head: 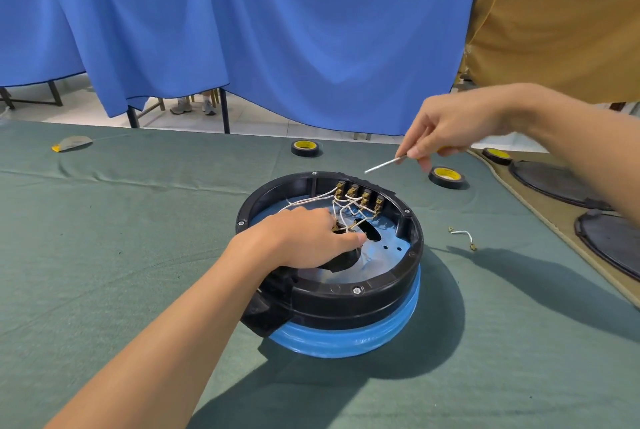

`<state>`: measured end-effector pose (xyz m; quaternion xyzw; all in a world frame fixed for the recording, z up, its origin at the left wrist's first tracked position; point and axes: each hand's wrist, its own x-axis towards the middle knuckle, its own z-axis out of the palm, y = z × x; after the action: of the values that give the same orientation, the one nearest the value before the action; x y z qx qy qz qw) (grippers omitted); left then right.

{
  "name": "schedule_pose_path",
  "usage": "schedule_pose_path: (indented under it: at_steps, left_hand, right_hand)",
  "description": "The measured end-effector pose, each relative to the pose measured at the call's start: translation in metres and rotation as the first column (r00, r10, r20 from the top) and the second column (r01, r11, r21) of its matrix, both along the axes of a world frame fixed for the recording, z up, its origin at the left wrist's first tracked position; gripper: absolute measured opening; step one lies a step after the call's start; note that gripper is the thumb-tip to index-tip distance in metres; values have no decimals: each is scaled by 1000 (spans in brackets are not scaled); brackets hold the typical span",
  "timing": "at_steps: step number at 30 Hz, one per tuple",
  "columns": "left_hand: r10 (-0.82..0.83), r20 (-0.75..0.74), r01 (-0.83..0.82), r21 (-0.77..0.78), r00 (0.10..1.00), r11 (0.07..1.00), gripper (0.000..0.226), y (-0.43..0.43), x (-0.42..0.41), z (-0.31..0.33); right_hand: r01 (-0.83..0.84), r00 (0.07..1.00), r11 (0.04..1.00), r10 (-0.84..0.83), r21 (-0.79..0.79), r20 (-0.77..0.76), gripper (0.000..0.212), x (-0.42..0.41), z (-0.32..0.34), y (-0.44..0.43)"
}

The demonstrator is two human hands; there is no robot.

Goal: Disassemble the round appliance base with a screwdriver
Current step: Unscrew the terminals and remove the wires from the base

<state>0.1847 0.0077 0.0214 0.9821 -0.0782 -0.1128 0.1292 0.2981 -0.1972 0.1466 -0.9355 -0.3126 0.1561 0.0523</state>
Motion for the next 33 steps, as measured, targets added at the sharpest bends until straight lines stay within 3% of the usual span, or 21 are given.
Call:
schedule_pose_path:
  at_steps: [4,11,19,25,28,33]
  left_hand:
    - [-3,2,3,-4,1000,1000,77,-2,-3,2]
    - [2,5,-2,-1,1000,1000,77,-4,-4,3]
    - [3,4,-3,9,1000,1000,79,-2,-2,1]
    - [-10,13,10,17,1000,1000,82,-3,-6,4]
    - [-47,76,42,71,996,997,72,-7,-9,4]
    - [-19,145,-25,298,989,954,92,-14,-16,10]
  right_hand:
    - [-74,985,997,71,13,156,20,-22,-33,7]
    - [-65,940,997,44,50,339,27,-35,-63,11]
    - [-98,936,994,106,-41,335,26,-46,-56,13]
    - [-2,920,997,-29,78,391,23,-46,-39,-8]
    - [38,918,991,-87,132,388,20,-49,-38,-17]
    - [41,903,993,-83,109,421,23,-57,-50,-11]
